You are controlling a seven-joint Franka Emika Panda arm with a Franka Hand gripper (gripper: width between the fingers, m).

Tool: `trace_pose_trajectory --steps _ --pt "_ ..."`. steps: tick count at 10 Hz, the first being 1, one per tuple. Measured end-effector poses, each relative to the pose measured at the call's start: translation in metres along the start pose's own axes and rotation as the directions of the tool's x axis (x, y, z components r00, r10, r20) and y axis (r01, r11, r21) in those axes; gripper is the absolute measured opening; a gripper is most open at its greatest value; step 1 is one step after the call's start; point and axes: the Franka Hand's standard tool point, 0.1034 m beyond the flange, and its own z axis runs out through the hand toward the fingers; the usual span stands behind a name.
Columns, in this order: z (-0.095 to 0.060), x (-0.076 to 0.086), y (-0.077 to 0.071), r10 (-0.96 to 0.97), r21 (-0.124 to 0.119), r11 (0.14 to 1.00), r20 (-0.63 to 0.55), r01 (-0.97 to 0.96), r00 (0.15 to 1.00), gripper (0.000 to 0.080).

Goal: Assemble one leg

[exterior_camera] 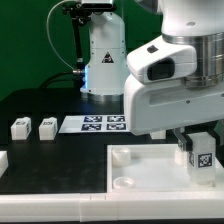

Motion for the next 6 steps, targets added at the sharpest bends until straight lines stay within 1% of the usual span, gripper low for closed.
trace_pose_trajectory --steps 2,3,4,5,6 --pt "0.0012 -0.0001 -0.0006 0.202 0.006 0.979 0.002 -0.202 0.979 0.0295" --pt "0.0015 0.0015 -0.0009 0.273 0.007 0.962 -0.005 -0.273 0.962 0.0295" --pt "0.0018 0.0032 -0.0023 0.48 0.019 0.877 -0.011 -0.48 0.877 0.0295" --pt "0.0016 0.005 -0.0027 0.662 0.042 0.749 -0.005 -0.661 0.749 0.0295" --pt "0.0014 0.0057 -0.0027 0.783 0.064 0.62 0.011 -0.782 0.622 0.0295"
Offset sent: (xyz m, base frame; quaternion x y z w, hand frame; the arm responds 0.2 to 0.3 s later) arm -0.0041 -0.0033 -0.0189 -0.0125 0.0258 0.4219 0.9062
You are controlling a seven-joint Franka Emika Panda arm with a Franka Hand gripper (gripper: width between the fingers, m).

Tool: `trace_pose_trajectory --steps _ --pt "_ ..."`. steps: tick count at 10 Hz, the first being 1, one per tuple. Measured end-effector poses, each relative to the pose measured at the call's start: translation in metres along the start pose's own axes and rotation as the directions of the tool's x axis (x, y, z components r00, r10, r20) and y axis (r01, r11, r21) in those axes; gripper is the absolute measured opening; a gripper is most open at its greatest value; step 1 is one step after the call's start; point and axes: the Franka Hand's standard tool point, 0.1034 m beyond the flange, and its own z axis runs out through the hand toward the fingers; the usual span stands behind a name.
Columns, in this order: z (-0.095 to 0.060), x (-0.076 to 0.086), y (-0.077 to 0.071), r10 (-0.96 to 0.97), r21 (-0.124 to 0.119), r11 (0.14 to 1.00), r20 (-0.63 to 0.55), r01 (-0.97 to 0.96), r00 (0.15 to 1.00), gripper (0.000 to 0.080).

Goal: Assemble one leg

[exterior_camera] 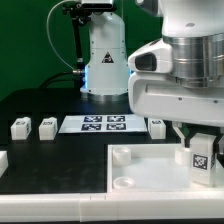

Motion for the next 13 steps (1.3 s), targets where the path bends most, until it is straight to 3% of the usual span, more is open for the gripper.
trace_pose_trajectory --steps 1,3,5,6,7,8,10,11,13 --pt "0.0007 -0.0015 -0.0005 0.188 0.013 0.982 0.004 -0.188 0.982 0.0295" --pt "0.0017 -0.0055 -0.0032 0.366 0.014 0.93 0.012 -0.367 0.93 0.0295" --pt "0.0022 -0.0059 -0.0032 0.292 0.014 0.956 0.012 -0.292 0.956 0.0295" --pt "0.0024 -0.0061 -0.0028 0.25 0.013 0.968 0.008 -0.25 0.968 0.0465" --pt "0.0035 -0.0069 -0.0005 0.048 0.009 0.999 0.006 -0.048 0.999 0.0584" --pt "0.0028 -0.007 0.0001 -0.147 0.002 0.989 -0.005 0.147 0.989 0.0584" --pt "0.0042 -0.0069 0.0006 -0.295 0.0 0.956 -0.003 0.295 0.956 0.0646" --pt "0.0048 -0.0057 0.0013 -0.449 -0.011 0.893 -0.01 0.449 0.893 0.0646" --pt "0.0021 0.0022 0.0014 -0.703 -0.081 0.71 -0.034 0.699 0.71 0.0649"
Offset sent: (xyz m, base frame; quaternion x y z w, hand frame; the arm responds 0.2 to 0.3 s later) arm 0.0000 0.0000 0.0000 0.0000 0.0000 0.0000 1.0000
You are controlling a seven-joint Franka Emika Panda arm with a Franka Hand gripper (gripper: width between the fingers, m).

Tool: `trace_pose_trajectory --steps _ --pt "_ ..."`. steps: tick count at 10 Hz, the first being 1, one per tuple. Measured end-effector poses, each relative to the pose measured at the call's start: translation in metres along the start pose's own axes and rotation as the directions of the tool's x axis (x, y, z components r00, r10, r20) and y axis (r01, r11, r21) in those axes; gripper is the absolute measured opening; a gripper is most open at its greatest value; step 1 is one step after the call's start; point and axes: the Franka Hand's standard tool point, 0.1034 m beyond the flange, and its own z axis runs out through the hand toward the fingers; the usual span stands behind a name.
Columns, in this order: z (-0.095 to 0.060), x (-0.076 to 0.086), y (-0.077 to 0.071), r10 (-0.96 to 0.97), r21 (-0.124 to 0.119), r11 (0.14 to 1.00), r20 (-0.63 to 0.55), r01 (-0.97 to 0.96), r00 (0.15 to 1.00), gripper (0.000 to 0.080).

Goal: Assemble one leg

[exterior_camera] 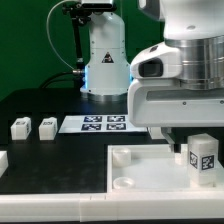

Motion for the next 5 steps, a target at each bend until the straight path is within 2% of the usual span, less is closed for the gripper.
trace_pose_trajectory --steps 1,4,5 --pt "-0.0022 0.0062 -0.0007 -0.124 -0.004 0.992 -0.039 0.124 0.992 0.0649" --pt "0.0 0.0056 -0.0027 -0.129 0.0 0.992 -0.058 0.129 0.99 0.0636" --pt "0.0004 0.0055 -0.0027 -0.129 0.0 0.992 -0.057 0.129 0.99 0.0467"
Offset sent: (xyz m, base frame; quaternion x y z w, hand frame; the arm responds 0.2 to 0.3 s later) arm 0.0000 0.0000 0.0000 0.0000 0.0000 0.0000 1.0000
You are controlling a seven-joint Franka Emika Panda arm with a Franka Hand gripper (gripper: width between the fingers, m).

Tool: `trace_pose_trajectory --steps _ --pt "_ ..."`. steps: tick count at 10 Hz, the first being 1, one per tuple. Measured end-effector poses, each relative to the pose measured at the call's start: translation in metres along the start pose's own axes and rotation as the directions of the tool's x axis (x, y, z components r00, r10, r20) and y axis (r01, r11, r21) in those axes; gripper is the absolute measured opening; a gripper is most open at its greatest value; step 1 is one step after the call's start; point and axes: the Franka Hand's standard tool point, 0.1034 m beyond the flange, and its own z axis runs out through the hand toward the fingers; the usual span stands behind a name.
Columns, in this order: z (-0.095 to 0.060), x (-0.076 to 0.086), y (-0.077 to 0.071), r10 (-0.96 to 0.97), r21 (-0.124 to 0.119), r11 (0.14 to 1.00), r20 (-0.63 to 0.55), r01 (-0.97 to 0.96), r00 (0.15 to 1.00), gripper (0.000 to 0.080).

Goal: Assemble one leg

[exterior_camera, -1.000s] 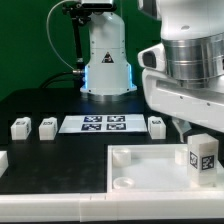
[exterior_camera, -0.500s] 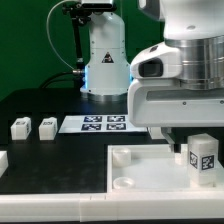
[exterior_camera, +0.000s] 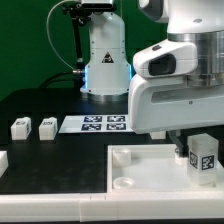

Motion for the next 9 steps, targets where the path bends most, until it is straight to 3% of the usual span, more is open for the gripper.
trace_pose_trajectory --steps 1,4,6,9 --pt "0.0003 -0.0001 0.0005 0.0 -0.001 1.0 0.0 0.0 1.0 0.0287" --pt "0.0005 0.0009 0.0017 0.03 0.005 1.0 -0.004 -0.03 1.0 0.0291" --pt "0.0004 0.0011 0.007 0.216 0.057 0.975 0.017 -0.216 0.976 0.0291" --pt "-0.0001 0.0016 0.0098 0.318 0.077 0.944 0.052 -0.321 0.947 0.0291"
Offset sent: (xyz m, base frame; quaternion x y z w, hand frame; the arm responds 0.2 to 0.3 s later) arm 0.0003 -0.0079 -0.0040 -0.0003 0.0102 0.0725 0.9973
